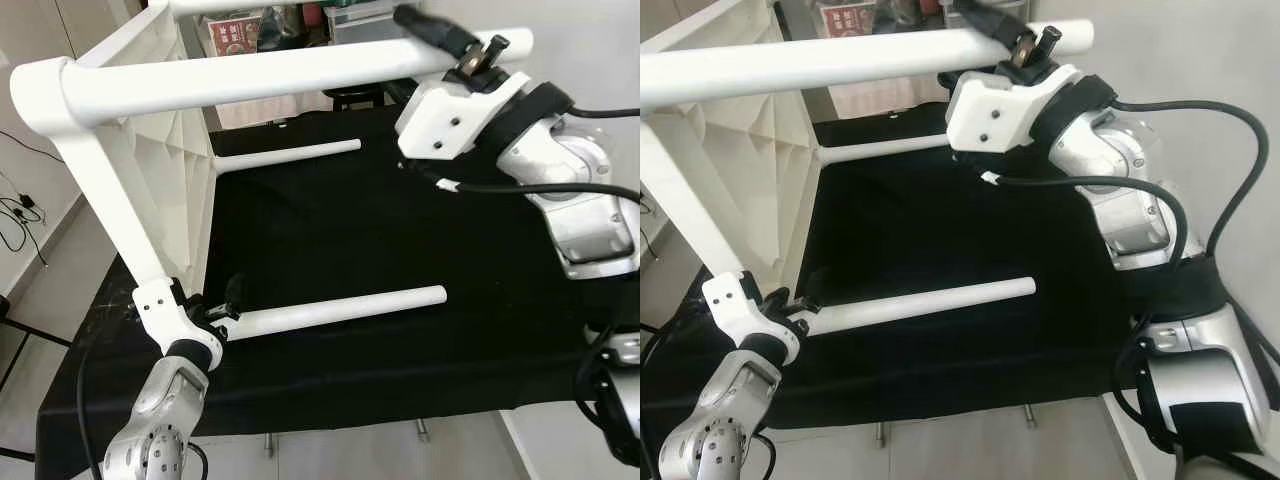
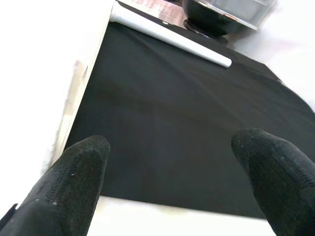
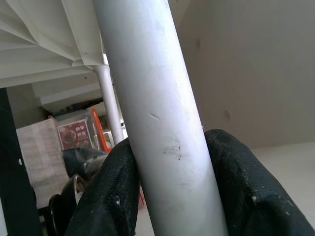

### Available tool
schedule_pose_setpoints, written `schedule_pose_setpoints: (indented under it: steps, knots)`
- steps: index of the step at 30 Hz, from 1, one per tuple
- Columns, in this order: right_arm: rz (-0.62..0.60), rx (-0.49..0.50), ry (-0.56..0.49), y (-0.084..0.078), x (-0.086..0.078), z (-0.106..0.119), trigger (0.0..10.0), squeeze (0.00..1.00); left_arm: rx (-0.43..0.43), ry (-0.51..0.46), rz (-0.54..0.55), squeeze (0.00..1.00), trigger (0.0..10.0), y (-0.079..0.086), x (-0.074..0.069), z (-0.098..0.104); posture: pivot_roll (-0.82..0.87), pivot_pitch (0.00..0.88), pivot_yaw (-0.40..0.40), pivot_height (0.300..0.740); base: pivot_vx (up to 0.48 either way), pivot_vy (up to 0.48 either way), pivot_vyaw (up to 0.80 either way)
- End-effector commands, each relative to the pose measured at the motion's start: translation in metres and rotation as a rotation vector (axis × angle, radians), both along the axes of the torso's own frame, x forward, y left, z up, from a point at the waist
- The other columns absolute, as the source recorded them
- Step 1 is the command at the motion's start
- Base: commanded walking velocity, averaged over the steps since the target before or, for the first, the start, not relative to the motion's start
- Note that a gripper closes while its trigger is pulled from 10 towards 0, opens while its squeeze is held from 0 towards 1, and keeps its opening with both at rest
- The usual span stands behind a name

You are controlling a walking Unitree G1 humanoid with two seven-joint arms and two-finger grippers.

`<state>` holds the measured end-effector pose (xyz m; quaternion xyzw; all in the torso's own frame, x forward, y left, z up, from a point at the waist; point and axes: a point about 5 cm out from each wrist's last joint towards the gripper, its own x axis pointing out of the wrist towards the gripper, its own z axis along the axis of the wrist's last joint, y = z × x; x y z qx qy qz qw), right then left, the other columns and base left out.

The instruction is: Building children table

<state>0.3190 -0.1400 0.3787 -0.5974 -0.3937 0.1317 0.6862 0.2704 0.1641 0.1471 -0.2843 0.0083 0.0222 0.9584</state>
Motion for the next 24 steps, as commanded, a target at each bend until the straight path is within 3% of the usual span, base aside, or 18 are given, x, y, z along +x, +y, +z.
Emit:
schedule_pose_setpoints:
  steps: [1,7,8,9,11,13,18,24]
  knots:
    - [0.036,0.038,-0.006,0.004,-0.005,0.001,0.0,0.0,-0.049,0.021,0.014,0.0,10.0,-0.001,0.001,-0.005,-0.15,0.079,0.094,0.74,0.0,0.0,0.0]
    - [0.024,0.042,0.004,0.003,-0.005,0.0,0.0,0.0,-0.08,0.017,0.032,0.0,10.0,0.0,0.001,-0.007,-0.15,0.079,0.09,0.74,0.0,0.0,0.0]
    - [0.022,0.046,0.005,0.002,-0.005,0.0,0.0,0.0,-0.132,0.028,0.048,0.0,0.0,0.003,0.0,-0.01,-0.15,0.079,0.087,0.74,0.0,0.0,0.0]
    - [0.022,0.046,0.005,0.002,-0.005,0.0,0.0,0.0,-0.132,0.028,0.048,0.0,0.0,0.003,0.0,-0.01,-0.15,0.079,0.087,0.74,0.0,0.0,0.0]
    - [0.022,0.051,0.006,0.003,-0.006,0.0,0.0,0.0,-0.222,0.042,0.069,0.0,0.0,0.008,0.001,-0.014,-0.16,0.08,0.088,0.74,0.0,0.0,0.0]
    - [0.021,0.053,0.006,0.002,-0.006,0.001,0.0,0.0,-0.234,0.041,0.092,0.0,0.0,0.014,0.001,-0.015,-0.16,0.079,0.086,0.74,0.0,0.0,0.0]
    - [0.015,0.053,0.007,0.001,-0.006,0.002,0.0,0.0,-0.209,0.044,0.145,0.0,0.0,0.026,0.0,-0.015,-0.16,0.081,0.087,0.74,0.0,0.0,0.0]
    - [-0.013,0.058,0.012,-0.006,-0.005,0.004,0.0,0.0,-0.132,0.066,0.288,0.0,0.0,0.054,-0.013,-0.02,-0.16,0.08,0.087,0.74,0.0,0.0,0.0]
